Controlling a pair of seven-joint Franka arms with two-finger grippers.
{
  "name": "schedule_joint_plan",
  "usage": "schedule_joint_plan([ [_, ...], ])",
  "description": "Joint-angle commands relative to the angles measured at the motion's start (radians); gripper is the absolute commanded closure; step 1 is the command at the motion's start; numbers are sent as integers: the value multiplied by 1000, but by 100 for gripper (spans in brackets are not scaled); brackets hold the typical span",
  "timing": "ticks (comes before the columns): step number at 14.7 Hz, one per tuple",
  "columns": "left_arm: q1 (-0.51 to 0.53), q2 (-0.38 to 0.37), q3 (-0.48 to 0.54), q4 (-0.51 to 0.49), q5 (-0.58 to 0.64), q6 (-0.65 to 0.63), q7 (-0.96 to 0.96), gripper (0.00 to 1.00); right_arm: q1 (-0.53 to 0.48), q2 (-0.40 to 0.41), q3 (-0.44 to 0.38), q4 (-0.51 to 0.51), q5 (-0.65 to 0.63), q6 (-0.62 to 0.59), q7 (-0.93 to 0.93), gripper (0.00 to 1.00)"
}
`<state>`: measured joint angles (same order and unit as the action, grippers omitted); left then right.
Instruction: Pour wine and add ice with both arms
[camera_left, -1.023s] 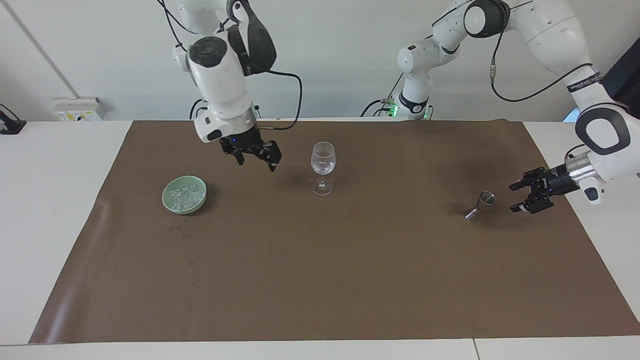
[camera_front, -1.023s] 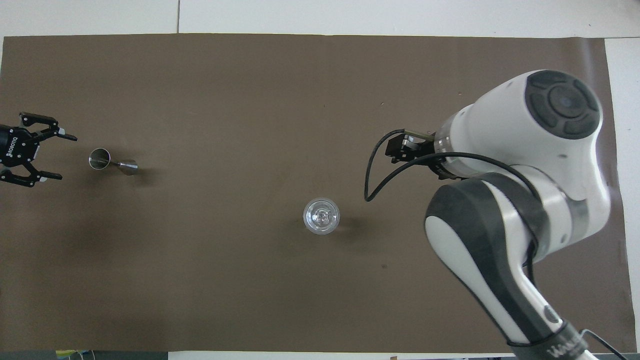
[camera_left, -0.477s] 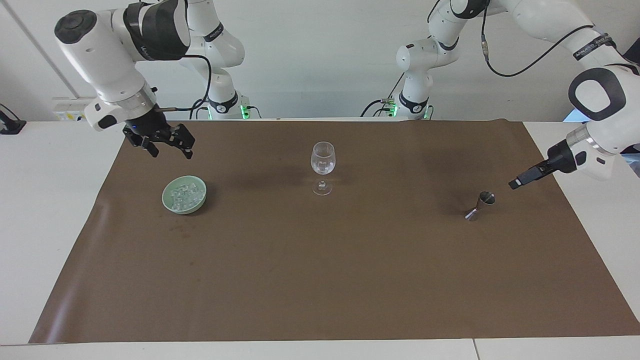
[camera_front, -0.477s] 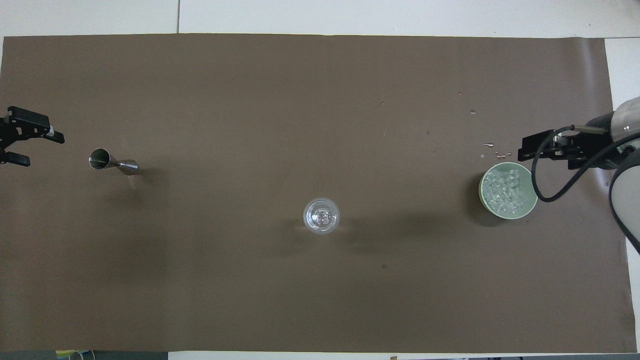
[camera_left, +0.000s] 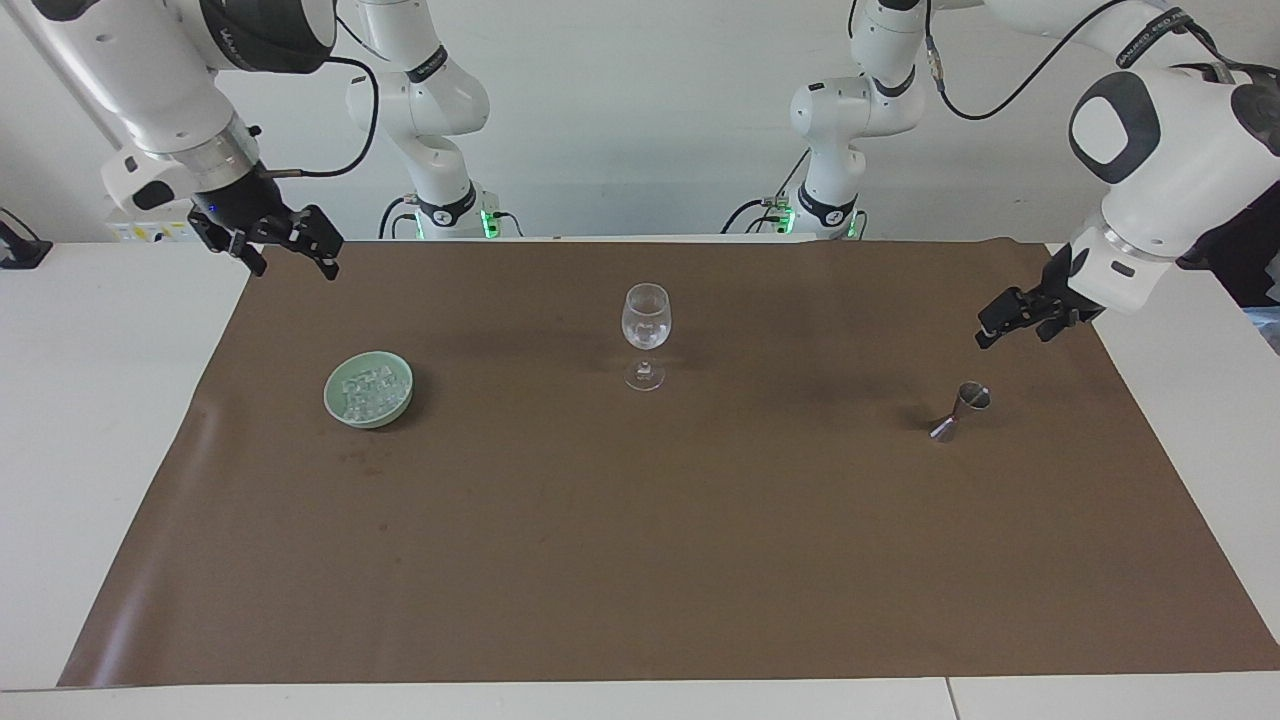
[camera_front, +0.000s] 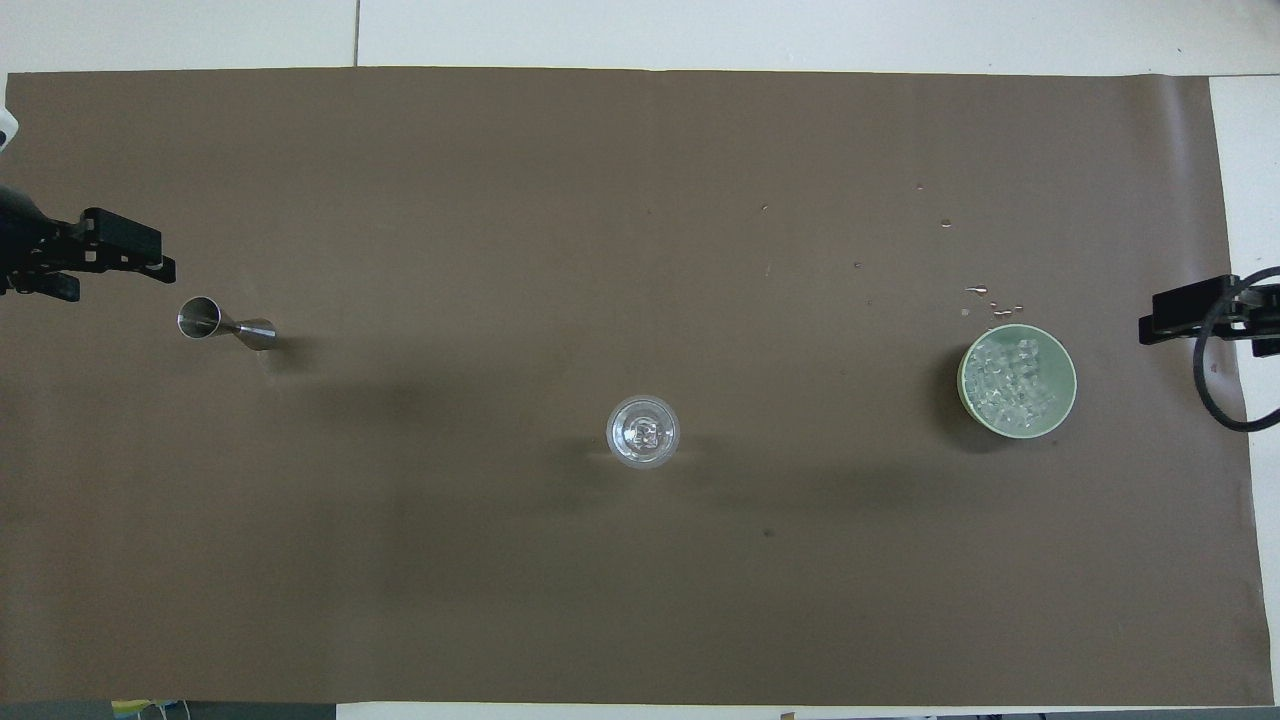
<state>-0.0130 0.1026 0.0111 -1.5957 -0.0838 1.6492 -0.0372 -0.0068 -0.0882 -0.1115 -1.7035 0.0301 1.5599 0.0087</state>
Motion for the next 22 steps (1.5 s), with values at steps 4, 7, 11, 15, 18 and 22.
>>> schedule_joint_plan([
  [4,-45,-87,15,-23,25,-60,26,0,4,-7,-2,59,-12,-95,-36,0],
  [7,-44,-118,18,-26,26,-120,75,0,4,-21,1,59,-15,-81,-38,0],
  [11,-27,-109,-2,18,102,-170,83,0,8,-42,1,27,-13,-83,-35,0],
  [15,-11,-123,-13,-7,95,-183,85,0,11,-44,1,35,-18,-81,-35,0],
  [18,-11,-121,-10,-4,79,-181,83,0,16,-44,3,33,-29,-74,-36,0],
  [22,-10,-121,-8,-6,52,-177,91,0,16,-42,3,31,-45,-54,-33,0],
])
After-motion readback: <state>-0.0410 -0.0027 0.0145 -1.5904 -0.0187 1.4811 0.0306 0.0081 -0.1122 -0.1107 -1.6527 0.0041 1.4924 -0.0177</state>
